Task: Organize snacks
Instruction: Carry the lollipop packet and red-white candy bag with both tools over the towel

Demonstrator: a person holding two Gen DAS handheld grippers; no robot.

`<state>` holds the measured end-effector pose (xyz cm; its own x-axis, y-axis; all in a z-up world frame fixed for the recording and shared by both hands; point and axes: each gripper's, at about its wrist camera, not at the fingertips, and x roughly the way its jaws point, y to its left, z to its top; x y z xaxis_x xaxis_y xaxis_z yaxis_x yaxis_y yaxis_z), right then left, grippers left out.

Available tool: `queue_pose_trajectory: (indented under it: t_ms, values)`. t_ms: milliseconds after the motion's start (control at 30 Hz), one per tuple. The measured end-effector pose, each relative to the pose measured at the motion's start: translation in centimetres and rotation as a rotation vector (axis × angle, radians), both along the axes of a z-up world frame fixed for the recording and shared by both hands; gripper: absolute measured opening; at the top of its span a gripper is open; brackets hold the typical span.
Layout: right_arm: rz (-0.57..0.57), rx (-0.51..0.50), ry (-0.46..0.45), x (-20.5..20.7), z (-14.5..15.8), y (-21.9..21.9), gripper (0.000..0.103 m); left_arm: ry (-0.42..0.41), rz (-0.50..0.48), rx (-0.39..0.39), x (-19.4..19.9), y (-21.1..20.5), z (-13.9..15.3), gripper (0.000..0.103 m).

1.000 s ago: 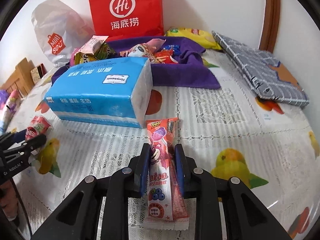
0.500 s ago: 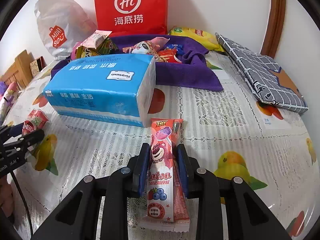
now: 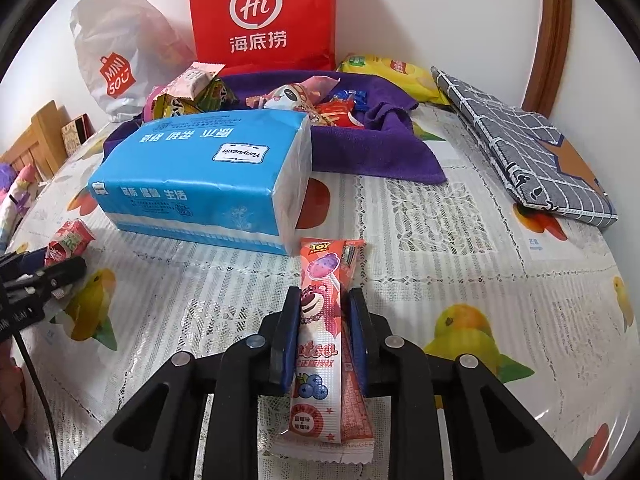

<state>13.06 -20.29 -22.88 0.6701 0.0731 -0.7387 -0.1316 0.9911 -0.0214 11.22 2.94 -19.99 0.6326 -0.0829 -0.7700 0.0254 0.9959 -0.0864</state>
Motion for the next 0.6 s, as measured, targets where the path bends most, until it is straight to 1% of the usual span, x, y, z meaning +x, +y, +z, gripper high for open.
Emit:
queue_pose_trajectory:
  t_ms: [100, 367, 600]
  values:
    - [0.004, 0.022, -0.003, -0.7, 0.6, -0.2, 0.022, -0.013, -0.009, 0.004, -0.7, -0.2, 1.0, 0.048]
    - [0.012, 0.073, -0.051, -2.5, 4.4, -0.6, 0.022, -0.047, -0.039, 0.000, -2.1, -1.1, 4.2, 0.048]
    - [0.010, 0.102, -0.095, -2.2, 8.4, -0.9, 0.022, -0.049, -0.070, -0.057, -1.2, -1.7, 7.8, 0.048]
